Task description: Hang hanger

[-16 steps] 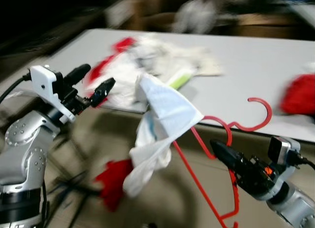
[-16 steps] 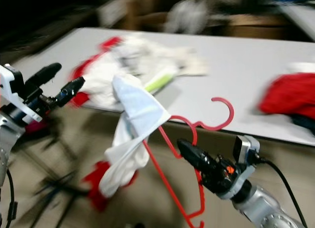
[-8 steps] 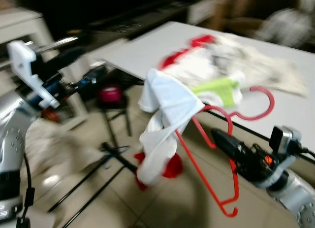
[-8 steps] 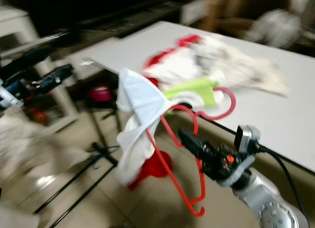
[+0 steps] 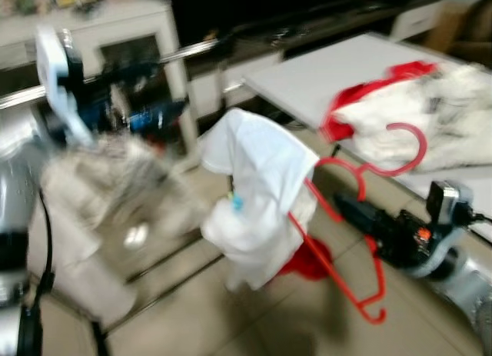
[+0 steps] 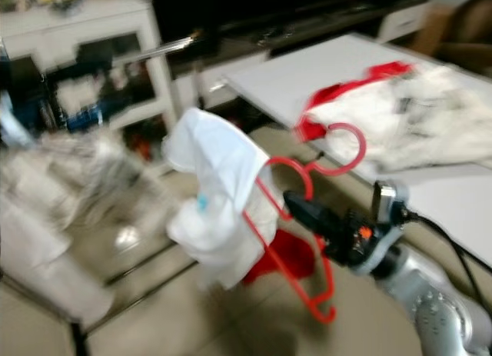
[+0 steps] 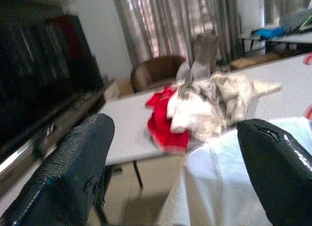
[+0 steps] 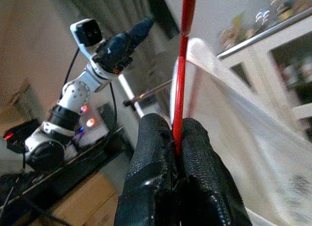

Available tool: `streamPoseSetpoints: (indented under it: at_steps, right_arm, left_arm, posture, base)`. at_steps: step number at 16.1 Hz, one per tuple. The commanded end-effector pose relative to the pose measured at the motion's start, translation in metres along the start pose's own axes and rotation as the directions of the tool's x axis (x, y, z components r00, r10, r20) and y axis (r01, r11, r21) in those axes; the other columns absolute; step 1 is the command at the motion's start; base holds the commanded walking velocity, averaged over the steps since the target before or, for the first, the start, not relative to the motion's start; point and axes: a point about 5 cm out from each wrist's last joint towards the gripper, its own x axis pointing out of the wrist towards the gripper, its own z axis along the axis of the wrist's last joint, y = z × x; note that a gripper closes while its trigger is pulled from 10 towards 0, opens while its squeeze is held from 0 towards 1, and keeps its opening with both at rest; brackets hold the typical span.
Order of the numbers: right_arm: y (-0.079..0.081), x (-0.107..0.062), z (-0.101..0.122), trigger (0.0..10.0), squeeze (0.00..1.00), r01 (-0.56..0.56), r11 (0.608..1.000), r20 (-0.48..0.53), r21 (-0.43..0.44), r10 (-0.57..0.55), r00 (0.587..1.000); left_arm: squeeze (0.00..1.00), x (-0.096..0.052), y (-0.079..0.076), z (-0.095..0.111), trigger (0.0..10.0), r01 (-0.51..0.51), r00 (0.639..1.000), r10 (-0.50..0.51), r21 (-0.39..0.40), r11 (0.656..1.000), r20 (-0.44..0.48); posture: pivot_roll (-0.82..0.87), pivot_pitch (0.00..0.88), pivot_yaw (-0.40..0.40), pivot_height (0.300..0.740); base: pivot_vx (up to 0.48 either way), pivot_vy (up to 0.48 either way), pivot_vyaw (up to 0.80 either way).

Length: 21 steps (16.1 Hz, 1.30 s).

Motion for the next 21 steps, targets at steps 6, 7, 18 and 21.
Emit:
streamPoseSetpoints:
  at_steps: [6, 7, 18, 21]
  right_arm:
    - [-0.012, 0.008, 0.027, 10.0, 0.00, -0.052, 0.981, -0.128, -0.187, 0.028, 0.991]
    - [-0.015, 0.014, 0.031, 10.0, 0.00, -0.070, 0.972, -0.154, -0.222, 0.036, 0.987]
    - [-0.012, 0.038, 0.027, 10.0, 0.00, -0.220, 0.911, -0.351, -0.348, 0.091, 0.932]
    - [-0.007, 0.045, 0.026, 10.0, 0.00, -0.252, 0.891, -0.374, -0.376, 0.103, 0.922]
  left_arm:
    - [1.00, 0.013, 0.002, -0.005, 10.0, 0.198, 0.976, -0.198, -0.011, 0.980, -0.094]
    - [1.00, 0.022, 0.000, -0.008, 10.0, 0.250, 0.963, -0.251, -0.016, 0.968, -0.103]
    - [0.00, 0.067, -0.017, -0.025, 10.0, 0.584, 0.784, -0.599, -0.132, 0.801, -0.161]
    - [0.00, 0.070, -0.025, -0.032, 10.0, 0.653, 0.707, -0.681, -0.194, 0.732, -0.189]
  posture:
    - [-0.08, 0.000, 0.068, 0.740]
    - [-0.08, 0.000, 0.074, 0.740]
    - [-0.09, 0.000, 0.071, 0.740]
    - [-0.10, 0.000, 0.086, 0.740]
  base:
    - [0.000, 0.000, 0.80]
    - [0.000, 0.000, 0.80]
    - [0.000, 0.000, 0.80]
    - [0.000, 0.000, 0.80]
